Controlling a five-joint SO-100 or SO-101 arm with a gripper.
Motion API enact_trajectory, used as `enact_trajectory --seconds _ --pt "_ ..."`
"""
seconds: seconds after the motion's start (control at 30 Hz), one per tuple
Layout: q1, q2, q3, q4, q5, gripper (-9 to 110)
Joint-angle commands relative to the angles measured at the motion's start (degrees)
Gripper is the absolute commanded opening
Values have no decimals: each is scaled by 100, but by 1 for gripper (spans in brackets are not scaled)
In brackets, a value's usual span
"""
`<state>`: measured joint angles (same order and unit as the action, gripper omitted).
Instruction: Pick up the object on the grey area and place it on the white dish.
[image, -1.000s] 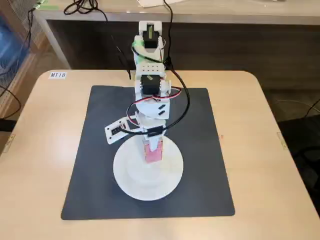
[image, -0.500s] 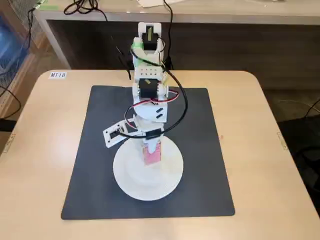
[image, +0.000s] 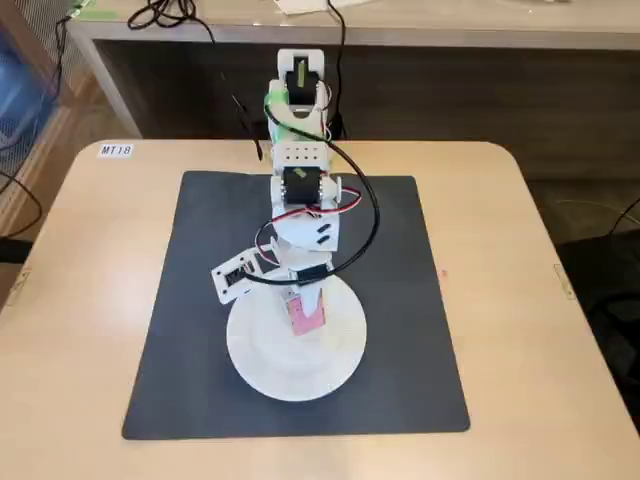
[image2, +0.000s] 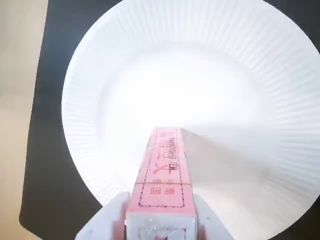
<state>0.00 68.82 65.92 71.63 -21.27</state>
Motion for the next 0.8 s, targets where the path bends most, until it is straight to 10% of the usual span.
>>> enact_trajectory --seconds 0.0,0.77 --pt "-26 79 -290 -70 -62 19" --pt "-62 26 -694 105 -70 29"
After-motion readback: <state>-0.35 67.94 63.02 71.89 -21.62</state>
